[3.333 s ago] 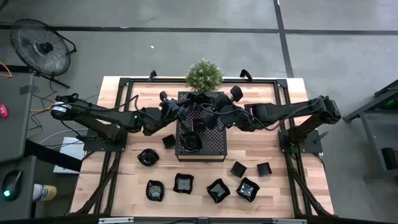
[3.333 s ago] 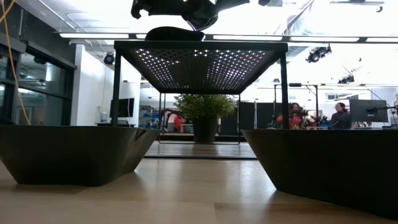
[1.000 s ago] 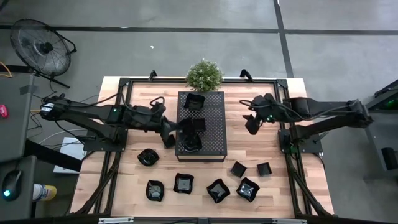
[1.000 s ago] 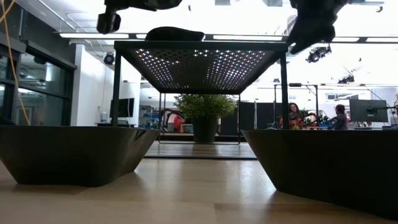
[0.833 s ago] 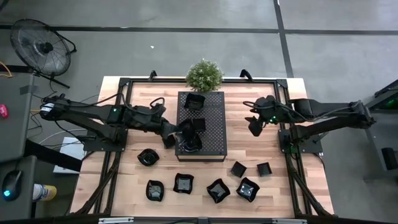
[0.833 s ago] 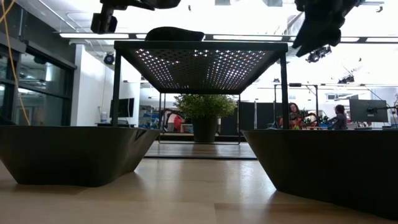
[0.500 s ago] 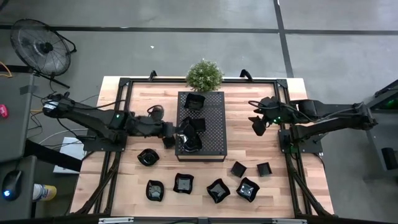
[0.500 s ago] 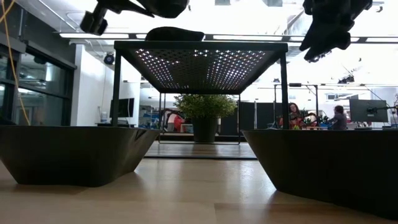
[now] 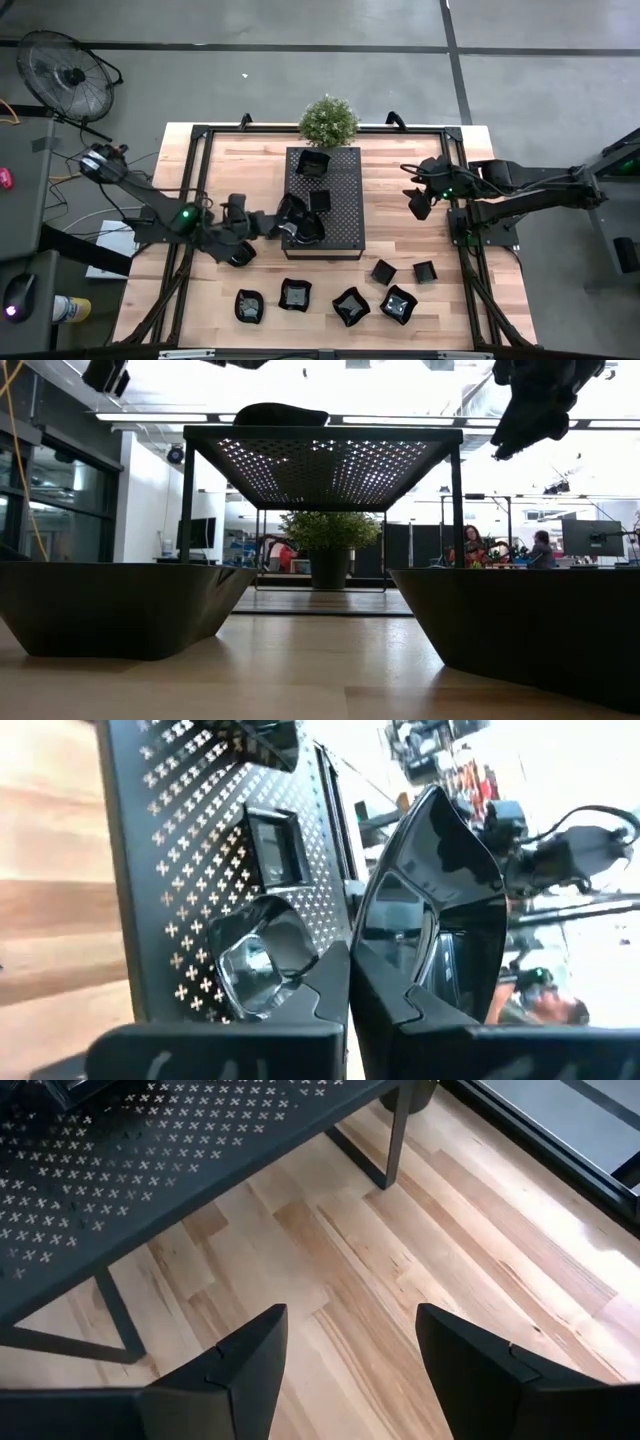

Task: Pick & Place Mini shaped plates
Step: Stack the leaf-shaped plate on top of the leaf-shaped plates on the shelf

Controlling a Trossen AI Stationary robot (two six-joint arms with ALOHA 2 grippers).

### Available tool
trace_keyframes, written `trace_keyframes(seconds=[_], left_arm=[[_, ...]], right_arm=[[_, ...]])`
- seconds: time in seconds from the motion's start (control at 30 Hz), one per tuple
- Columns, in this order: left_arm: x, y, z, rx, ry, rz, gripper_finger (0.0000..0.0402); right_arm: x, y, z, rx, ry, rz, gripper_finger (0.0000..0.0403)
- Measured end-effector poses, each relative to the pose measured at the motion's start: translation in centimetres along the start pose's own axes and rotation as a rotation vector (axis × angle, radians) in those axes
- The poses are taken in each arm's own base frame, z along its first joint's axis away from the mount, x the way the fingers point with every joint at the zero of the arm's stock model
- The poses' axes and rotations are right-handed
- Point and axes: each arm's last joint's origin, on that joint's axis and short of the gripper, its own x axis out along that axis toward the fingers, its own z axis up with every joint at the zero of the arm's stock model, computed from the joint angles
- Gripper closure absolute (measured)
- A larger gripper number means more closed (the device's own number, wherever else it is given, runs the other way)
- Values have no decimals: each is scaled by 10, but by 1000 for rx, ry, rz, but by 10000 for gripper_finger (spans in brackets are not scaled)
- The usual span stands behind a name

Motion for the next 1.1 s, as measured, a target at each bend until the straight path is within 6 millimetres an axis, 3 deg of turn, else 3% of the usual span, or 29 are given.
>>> trace_keyframes(seconds=[0.13, 0.33, 0.7, 0.9, 1.1], left_arm=[[13, 6, -15, -37, -17, 44, 401], [23, -7, -31, -1, -21, 140, 401], [27, -52, -42, 26, -189, 361, 401], [46, -67, -63, 17, -196, 398, 401], [66, -60, -75, 53, -232, 432, 401]], right_arm=[[0, 0, 0, 12, 6, 4, 187], [0, -1, -2, 21, 30, -2, 187], [0, -2, -4, 63, 48, -19, 186], [-1, -3, -5, 82, 52, -23, 187], [-3, -4, -6, 93, 46, -16, 186]])
